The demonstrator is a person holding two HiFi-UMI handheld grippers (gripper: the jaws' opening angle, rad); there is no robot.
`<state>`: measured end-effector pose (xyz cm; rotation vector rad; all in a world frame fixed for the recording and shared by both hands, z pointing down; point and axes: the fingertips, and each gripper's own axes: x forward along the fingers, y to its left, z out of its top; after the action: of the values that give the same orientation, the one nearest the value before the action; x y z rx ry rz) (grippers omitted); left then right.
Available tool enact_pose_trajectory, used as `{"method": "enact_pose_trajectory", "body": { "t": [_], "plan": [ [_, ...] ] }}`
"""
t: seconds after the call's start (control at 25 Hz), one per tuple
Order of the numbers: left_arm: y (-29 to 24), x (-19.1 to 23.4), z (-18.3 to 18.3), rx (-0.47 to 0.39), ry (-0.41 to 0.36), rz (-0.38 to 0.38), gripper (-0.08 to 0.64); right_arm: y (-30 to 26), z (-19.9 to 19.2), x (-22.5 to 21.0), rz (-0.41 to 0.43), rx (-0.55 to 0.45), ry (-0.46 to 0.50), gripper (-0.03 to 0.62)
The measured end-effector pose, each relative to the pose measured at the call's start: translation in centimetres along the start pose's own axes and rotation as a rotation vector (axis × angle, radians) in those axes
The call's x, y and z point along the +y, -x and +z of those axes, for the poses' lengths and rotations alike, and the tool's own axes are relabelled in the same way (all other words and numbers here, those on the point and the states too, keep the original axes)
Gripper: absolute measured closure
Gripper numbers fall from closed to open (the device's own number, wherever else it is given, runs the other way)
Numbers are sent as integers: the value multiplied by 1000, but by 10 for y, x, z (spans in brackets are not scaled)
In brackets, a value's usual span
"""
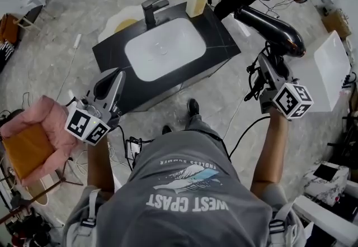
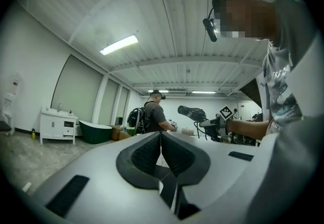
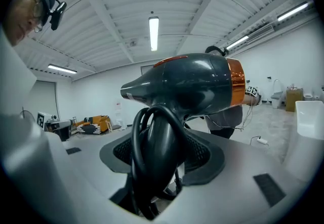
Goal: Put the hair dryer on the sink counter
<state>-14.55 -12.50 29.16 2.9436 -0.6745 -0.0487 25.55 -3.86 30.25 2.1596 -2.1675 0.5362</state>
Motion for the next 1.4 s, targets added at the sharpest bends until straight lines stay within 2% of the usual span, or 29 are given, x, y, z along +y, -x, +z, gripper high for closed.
{"method": "enact_pose_trajectory", "body": {
  "t": [0.16,0.4,0.88,1.4],
  "plan": [
    [4,9,3,-1,3,95,540,-42,-4,-18,47,46,3,345],
    [-8,19,0,7,17,192,540,-108,-17,-39,111,138,10,345],
    [-30,21,-13,30,44,318,540,-209,-63,-77,196,310,22,341],
    [-44,22,-35,88,89,434,540,-284,-139,-118,221,494,1,341]
  ]
}}
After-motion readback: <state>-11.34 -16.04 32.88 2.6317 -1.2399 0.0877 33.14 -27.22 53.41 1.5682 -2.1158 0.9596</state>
